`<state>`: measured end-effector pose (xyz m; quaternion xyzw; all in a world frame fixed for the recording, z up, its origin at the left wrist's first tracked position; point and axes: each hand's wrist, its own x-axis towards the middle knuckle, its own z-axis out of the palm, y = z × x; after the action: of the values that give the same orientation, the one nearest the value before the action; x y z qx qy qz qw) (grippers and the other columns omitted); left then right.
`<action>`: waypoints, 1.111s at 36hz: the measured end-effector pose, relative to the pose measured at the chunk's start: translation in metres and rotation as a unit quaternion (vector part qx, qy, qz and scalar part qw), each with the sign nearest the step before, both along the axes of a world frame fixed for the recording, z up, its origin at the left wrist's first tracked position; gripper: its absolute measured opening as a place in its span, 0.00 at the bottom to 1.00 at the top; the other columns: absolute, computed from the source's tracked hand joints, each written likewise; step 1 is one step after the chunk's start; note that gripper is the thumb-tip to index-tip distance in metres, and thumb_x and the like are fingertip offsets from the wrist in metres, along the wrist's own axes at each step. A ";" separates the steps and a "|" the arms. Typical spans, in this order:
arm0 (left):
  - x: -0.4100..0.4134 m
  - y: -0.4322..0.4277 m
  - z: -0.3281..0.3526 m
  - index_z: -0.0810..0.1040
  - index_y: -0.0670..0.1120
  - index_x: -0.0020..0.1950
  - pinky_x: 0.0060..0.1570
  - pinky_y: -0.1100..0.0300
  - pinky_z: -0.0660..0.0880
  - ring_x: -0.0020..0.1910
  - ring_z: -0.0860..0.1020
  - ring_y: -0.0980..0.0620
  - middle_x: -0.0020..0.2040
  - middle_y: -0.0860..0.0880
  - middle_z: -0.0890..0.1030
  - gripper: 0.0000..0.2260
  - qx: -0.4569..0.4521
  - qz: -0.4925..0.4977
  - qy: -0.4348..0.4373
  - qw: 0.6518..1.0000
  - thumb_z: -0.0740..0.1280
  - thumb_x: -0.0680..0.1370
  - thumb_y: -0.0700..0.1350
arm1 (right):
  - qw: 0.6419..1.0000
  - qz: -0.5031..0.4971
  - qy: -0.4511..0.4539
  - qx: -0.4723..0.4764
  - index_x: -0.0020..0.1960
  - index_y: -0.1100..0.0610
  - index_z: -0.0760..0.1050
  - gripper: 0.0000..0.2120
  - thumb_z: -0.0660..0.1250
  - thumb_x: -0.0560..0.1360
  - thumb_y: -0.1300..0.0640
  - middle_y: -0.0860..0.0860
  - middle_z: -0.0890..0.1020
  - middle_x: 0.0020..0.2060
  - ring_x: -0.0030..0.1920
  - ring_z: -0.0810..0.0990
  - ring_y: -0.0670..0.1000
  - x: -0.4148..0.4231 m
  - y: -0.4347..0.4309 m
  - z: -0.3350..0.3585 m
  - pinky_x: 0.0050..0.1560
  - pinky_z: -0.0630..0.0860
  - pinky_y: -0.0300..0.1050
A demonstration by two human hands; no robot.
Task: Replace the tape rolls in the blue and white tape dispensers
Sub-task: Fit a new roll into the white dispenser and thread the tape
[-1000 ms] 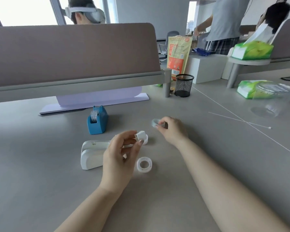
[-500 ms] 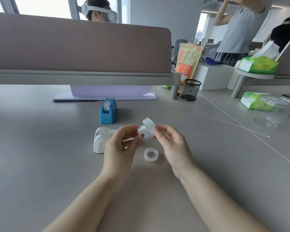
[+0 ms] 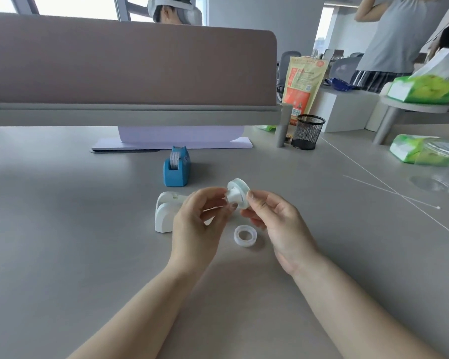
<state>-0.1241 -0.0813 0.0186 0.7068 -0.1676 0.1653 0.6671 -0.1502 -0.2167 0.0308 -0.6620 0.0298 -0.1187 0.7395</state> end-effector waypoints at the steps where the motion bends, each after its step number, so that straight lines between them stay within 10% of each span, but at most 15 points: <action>1: 0.001 0.000 0.000 0.78 0.56 0.46 0.47 0.56 0.80 0.45 0.82 0.54 0.45 0.50 0.83 0.12 0.003 0.002 0.000 1.000 0.72 0.72 0.38 | 1.000 -0.003 -0.003 0.000 0.48 0.52 0.81 0.11 0.68 0.70 0.47 0.47 0.85 0.42 0.44 0.83 0.46 0.000 0.000 0.000 0.46 0.74 0.37; 31: -0.007 -0.006 0.018 0.81 0.46 0.43 0.36 0.71 0.74 0.36 0.81 0.63 0.35 0.57 0.84 0.04 -0.119 -0.059 0.119 0.984 0.73 0.72 0.38 | 0.999 -0.019 -0.035 0.002 0.45 0.54 0.83 0.14 0.69 0.65 0.47 0.44 0.86 0.39 0.43 0.82 0.38 -0.002 -0.002 0.005 0.43 0.74 0.27; 40: -0.004 -0.001 0.019 0.84 0.50 0.36 0.44 0.61 0.77 0.39 0.81 0.53 0.36 0.49 0.84 0.06 -0.163 -0.103 0.202 0.960 0.72 0.71 0.41 | 0.999 0.015 -0.026 -0.012 0.49 0.56 0.82 0.17 0.68 0.66 0.46 0.46 0.85 0.42 0.43 0.80 0.41 -0.002 -0.004 0.005 0.45 0.73 0.32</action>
<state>-0.1279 -0.0820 0.0372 0.5864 -0.0722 -0.0261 0.8064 -0.1518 -0.2209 0.0353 -0.6678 -0.0007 -0.1250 0.7338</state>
